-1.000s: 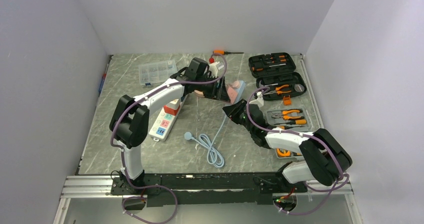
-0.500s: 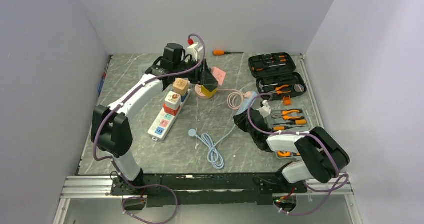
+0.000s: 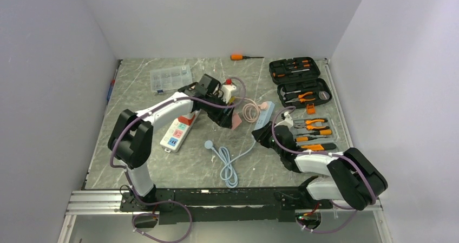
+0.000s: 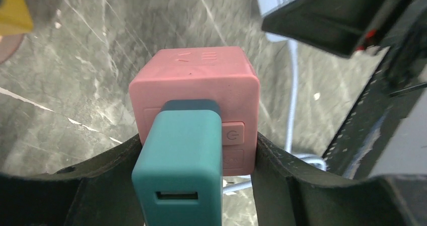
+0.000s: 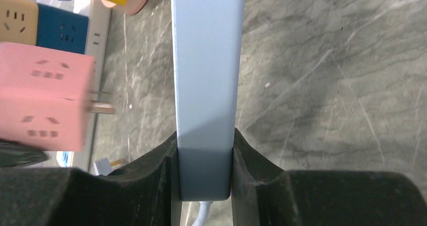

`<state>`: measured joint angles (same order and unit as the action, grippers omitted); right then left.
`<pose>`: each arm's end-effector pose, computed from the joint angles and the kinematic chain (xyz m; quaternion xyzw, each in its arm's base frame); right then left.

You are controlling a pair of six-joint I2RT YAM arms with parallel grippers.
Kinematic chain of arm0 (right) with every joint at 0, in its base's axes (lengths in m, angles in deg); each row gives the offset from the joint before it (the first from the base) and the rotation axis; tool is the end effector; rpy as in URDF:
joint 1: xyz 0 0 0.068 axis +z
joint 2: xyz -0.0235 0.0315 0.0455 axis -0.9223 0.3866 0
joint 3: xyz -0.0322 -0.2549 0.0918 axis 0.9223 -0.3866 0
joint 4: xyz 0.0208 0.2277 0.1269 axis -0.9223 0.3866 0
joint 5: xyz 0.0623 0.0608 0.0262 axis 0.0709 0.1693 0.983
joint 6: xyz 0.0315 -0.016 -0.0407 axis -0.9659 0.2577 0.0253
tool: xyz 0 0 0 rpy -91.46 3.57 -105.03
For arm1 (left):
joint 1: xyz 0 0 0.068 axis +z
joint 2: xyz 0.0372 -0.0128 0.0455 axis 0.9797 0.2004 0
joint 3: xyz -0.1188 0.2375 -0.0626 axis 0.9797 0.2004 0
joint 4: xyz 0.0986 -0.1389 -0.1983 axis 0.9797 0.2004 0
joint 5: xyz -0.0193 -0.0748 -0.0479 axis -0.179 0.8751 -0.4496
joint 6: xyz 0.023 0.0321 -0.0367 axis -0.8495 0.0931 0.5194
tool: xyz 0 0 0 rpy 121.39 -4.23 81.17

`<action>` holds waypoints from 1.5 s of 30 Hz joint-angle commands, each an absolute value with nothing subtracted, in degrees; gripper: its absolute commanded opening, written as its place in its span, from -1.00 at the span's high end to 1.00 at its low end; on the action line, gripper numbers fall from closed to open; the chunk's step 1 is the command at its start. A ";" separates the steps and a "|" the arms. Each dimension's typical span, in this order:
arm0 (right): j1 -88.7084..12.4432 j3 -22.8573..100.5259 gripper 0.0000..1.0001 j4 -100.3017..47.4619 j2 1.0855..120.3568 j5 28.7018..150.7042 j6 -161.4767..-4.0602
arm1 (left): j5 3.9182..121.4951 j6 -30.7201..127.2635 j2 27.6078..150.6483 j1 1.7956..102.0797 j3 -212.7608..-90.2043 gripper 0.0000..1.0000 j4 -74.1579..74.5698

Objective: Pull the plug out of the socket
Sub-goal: Place the plug at the center of the board, then remove the plug from the socket.

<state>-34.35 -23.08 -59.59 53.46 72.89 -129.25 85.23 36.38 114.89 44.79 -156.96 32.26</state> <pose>0.1855 0.1132 0.1341 0.1916 0.8315 0.3033 0.4241 0.3078 -0.2269 0.2457 0.3470 0.8513 -0.3282 0.2172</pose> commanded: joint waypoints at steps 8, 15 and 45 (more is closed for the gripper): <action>-33.89 -28.59 1.00 -62.36 45.29 76.63 -124.62 | 71.38 21.18 119.26 36.85 -154.24 1.00 34.74; -33.86 -26.78 1.00 -57.58 41.52 74.91 -121.63 | 70.23 18.36 120.82 35.33 -154.37 0.72 36.18; -33.89 -22.79 1.00 -54.03 36.29 79.54 -115.12 | 74.98 6.71 114.61 33.69 -169.78 -0.99 35.10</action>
